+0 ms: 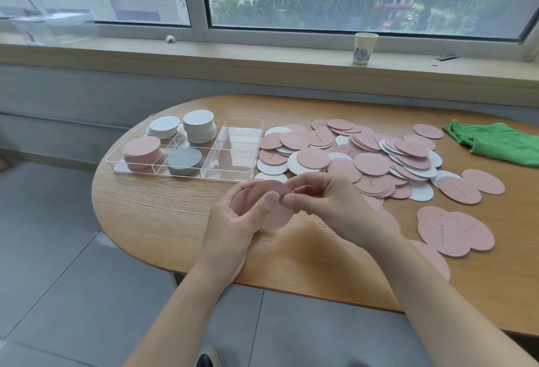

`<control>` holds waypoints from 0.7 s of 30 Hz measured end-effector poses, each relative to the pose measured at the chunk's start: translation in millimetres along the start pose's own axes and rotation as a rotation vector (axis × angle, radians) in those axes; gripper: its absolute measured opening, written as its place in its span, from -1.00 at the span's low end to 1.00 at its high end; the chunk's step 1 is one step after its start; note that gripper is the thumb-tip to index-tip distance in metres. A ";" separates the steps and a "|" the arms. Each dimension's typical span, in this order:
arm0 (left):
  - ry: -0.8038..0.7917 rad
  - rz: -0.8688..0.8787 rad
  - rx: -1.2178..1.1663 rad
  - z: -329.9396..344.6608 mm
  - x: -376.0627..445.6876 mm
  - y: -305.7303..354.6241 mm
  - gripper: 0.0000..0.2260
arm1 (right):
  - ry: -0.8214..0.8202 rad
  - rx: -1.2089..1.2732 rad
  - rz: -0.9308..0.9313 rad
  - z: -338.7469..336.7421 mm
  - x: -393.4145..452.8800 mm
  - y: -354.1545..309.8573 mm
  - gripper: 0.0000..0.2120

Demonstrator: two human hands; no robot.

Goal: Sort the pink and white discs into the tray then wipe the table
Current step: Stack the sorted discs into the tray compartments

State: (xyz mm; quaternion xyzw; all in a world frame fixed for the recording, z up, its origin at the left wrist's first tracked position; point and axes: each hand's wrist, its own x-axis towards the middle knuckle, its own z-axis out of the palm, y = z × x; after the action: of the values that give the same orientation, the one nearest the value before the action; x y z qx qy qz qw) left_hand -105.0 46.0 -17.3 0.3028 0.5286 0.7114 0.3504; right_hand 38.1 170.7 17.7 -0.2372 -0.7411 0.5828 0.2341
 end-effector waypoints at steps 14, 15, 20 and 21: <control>0.039 -0.030 -0.091 -9.9 -2.7 1.9 -0.83 | 0.191 -0.196 0.023 11.3 16.1 10.7 -0.84; 0.046 -0.031 -0.084 -13.0 -3.2 2.6 -0.83 | 0.214 -0.247 0.023 11.3 19.0 12.2 -0.85; 0.095 -0.025 -0.071 -31.6 -4.2 9.5 -0.74 | 0.241 -0.535 0.007 16.0 35.3 16.2 -0.72; 0.100 -0.020 -0.071 -35.1 -3.6 10.4 -0.72 | 0.225 -0.562 0.016 19.0 38.1 16.0 -0.66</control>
State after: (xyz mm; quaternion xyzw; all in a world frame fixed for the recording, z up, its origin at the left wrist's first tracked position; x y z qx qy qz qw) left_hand -133.0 22.1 -16.5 0.2489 0.5227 0.7406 0.3411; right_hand -2.1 183.5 0.8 -0.3615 -0.8409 0.3268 0.2355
